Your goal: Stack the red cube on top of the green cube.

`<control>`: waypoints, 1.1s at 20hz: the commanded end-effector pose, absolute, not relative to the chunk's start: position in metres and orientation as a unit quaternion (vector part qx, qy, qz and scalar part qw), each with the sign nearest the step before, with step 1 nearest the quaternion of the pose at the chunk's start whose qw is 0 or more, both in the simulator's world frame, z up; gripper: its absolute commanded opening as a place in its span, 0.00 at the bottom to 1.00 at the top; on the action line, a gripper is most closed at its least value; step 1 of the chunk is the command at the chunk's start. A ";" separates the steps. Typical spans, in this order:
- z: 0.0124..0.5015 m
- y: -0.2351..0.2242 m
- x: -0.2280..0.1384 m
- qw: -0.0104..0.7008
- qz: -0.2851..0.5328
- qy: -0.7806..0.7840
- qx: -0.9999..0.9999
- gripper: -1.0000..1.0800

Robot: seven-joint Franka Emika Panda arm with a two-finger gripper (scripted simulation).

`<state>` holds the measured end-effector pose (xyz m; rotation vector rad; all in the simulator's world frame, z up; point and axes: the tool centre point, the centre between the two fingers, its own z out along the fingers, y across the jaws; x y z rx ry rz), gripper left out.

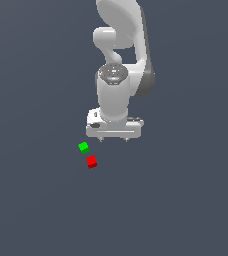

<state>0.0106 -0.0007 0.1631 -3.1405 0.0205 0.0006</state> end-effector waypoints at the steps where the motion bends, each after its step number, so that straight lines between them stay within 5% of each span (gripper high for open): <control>1: 0.163 -0.001 0.011 0.001 0.000 0.007 -1.000 0.96; 22: 0.108 -0.064 0.023 0.000 0.000 -0.094 -0.996 0.96</control>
